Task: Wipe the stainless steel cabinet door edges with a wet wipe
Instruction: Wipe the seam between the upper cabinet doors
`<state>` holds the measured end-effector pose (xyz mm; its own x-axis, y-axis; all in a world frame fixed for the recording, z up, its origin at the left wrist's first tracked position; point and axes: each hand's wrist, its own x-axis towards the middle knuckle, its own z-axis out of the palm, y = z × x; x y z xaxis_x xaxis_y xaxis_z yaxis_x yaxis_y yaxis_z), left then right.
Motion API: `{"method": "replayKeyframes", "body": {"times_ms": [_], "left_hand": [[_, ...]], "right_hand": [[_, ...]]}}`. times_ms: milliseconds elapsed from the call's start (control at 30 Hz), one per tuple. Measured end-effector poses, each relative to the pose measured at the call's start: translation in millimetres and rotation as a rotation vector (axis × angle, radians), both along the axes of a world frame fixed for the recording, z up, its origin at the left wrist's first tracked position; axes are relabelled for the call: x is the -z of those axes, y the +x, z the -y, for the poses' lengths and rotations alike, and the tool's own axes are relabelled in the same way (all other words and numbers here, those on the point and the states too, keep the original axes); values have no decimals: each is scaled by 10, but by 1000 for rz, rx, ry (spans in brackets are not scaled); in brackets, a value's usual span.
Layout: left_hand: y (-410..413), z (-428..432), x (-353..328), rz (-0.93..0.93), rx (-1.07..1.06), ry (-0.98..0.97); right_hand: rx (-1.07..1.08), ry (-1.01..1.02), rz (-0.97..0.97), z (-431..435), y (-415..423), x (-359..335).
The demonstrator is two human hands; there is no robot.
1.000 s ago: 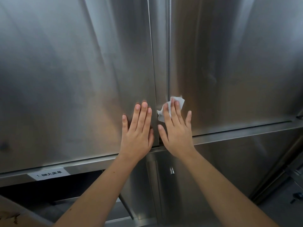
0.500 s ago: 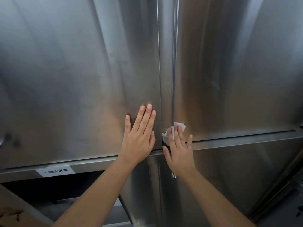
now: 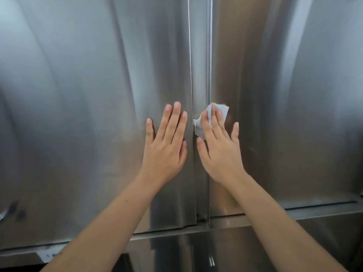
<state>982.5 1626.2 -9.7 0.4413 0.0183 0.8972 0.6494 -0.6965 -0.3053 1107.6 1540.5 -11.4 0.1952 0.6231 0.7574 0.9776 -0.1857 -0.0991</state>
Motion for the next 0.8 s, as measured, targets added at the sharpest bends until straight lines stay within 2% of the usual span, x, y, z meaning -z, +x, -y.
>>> {"method": "replayKeyframes", "body": {"times_ms": [300, 500, 800], "left_hand": [[21, -73, -1101, 93, 17, 91], [40, -68, -1734, 85, 34, 141], [19, -106, -2542, 94, -36, 157]], "right_hand": [[-8, 63, 16, -42, 3, -1246], [23, 90, 86, -95, 50, -1986], [67, 142, 174, -187, 109, -2692]]}}
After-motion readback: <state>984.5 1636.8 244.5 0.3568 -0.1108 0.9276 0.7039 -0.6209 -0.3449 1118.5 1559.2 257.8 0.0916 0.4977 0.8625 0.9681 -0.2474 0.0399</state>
